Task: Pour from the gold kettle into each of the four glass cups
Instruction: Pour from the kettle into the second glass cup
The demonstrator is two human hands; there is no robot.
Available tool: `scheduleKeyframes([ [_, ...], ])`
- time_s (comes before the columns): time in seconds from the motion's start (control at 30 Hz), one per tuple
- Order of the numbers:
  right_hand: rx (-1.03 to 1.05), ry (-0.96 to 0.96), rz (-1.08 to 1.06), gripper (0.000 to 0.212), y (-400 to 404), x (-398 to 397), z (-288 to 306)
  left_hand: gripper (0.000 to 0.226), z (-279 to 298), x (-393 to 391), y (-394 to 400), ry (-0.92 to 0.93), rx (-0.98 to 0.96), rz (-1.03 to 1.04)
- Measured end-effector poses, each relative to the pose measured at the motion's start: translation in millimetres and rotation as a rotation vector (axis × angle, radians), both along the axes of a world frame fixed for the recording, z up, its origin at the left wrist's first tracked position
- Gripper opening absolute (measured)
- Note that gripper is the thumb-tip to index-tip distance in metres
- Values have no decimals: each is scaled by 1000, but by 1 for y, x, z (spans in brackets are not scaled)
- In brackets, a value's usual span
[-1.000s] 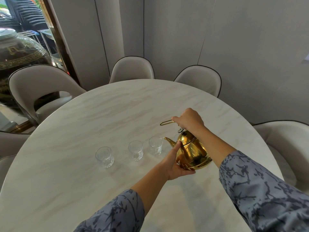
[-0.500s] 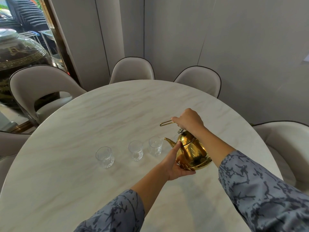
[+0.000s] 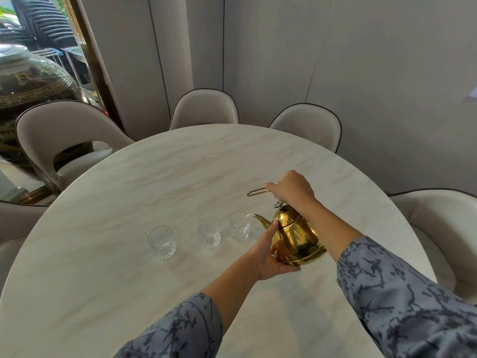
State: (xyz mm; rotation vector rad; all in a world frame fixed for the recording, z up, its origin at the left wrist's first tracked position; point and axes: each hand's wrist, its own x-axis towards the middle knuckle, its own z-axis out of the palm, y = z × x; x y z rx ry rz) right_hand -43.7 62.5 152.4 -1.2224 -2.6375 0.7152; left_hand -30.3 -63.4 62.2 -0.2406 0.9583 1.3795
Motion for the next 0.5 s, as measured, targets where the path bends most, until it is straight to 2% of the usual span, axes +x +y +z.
scheduleKeyframes([
  [0.37,-93,119,-58,44,-11,14,-18,90,-14,-5,-8,163,-63,-26],
  [0.43,-103,140,-68,47,-15,19,-22,80,-19,-6,-11,202,-80,-45],
  [0.5,-109,164,-71,52,-19,24,-25,80,-22,-8,-15,216,-95,-61],
])
